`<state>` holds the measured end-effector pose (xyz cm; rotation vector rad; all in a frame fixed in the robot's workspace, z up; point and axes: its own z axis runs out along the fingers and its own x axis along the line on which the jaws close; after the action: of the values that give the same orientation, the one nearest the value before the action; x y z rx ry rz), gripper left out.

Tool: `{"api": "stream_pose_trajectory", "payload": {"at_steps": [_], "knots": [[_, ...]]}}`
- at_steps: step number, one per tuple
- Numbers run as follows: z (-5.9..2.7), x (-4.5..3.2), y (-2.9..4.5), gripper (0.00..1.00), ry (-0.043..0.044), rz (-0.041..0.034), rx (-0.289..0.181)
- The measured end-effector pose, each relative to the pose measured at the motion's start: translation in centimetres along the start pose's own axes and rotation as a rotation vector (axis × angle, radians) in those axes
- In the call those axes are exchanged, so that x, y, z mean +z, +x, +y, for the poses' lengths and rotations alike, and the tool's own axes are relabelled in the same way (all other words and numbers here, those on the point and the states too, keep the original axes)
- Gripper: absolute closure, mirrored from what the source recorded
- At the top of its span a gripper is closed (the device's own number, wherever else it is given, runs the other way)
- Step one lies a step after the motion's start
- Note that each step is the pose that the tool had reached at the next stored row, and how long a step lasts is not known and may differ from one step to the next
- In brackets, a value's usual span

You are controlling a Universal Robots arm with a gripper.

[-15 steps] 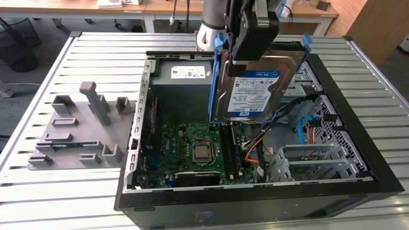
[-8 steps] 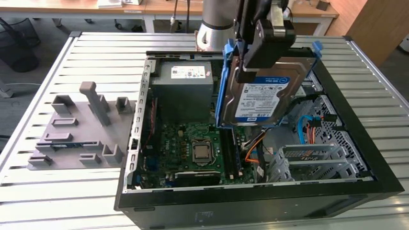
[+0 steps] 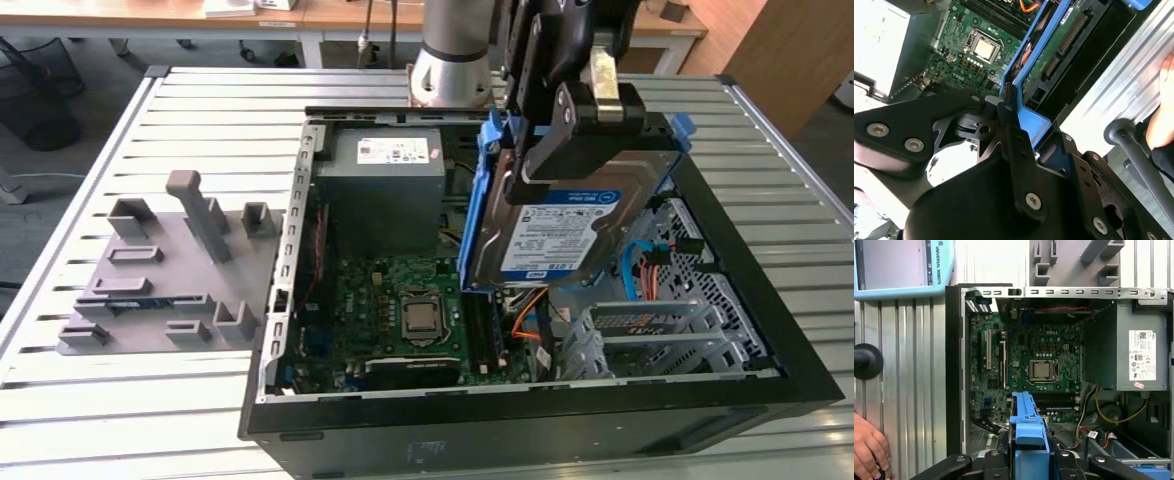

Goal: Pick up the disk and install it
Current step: 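Insert the disk into the insertion slot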

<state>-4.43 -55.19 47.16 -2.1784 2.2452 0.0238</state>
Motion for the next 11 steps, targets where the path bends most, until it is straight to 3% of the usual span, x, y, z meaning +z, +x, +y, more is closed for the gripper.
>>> {"api": "stream_pose_trajectory", "payload": {"at_steps": [11], "knots": [[-1.73, 0.50, 1.83, 0.63, 0.0000, -0.0002, 0.000]]}}
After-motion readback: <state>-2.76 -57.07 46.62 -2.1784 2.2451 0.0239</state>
